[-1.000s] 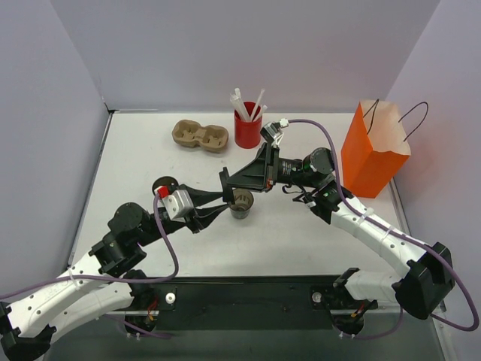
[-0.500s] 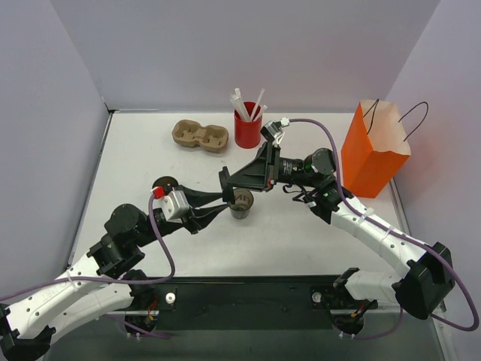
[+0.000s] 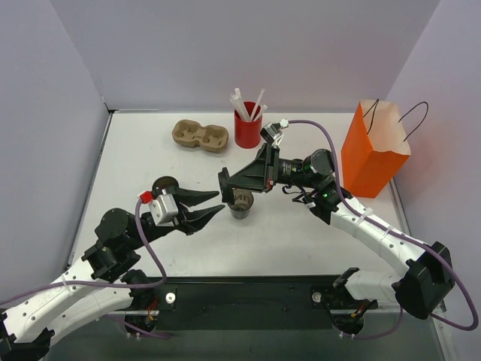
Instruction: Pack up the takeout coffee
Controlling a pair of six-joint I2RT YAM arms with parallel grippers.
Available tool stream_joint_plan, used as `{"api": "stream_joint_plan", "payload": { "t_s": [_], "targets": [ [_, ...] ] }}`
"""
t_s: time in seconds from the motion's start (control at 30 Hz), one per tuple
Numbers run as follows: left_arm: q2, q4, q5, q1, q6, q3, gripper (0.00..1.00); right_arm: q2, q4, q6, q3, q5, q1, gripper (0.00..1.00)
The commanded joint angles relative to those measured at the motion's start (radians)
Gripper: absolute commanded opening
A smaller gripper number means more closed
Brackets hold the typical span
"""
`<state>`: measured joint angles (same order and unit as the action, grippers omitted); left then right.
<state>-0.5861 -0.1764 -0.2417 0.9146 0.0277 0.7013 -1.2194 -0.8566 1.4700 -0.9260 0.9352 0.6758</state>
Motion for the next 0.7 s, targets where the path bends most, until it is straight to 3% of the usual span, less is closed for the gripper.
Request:
{"api": "stream_joint_plan", "payload": {
  "t_s": [0.0,0.3,0.5,0.63,0.67],
  "targets": [
    [-0.007,-0.052,-0.019,0.0,-0.012,0.003,0.45,0.006,-0.107,0.024,-0.007,-0.001,0.01,0.1],
    [-0.04,-0.055,-0.025,-0.002,-0.018,0.013,0.44,0.001,-0.134,0.044,-0.004,-0.006,0.014,0.1],
    [-0.054,-0.074,-0.028,-0.002,-0.023,0.013,0.37,0.001,-0.144,0.05,-0.002,-0.003,0.016,0.11],
    [-0.046,-0.08,-0.015,-0.002,-0.023,0.018,0.11,0.006,-0.134,0.041,0.012,0.001,0.016,0.15],
    [-0.043,-0.077,-0.011,0.0,-0.049,0.023,0.08,0.008,-0.112,0.026,0.013,0.001,0.015,0.18]
  ]
}}
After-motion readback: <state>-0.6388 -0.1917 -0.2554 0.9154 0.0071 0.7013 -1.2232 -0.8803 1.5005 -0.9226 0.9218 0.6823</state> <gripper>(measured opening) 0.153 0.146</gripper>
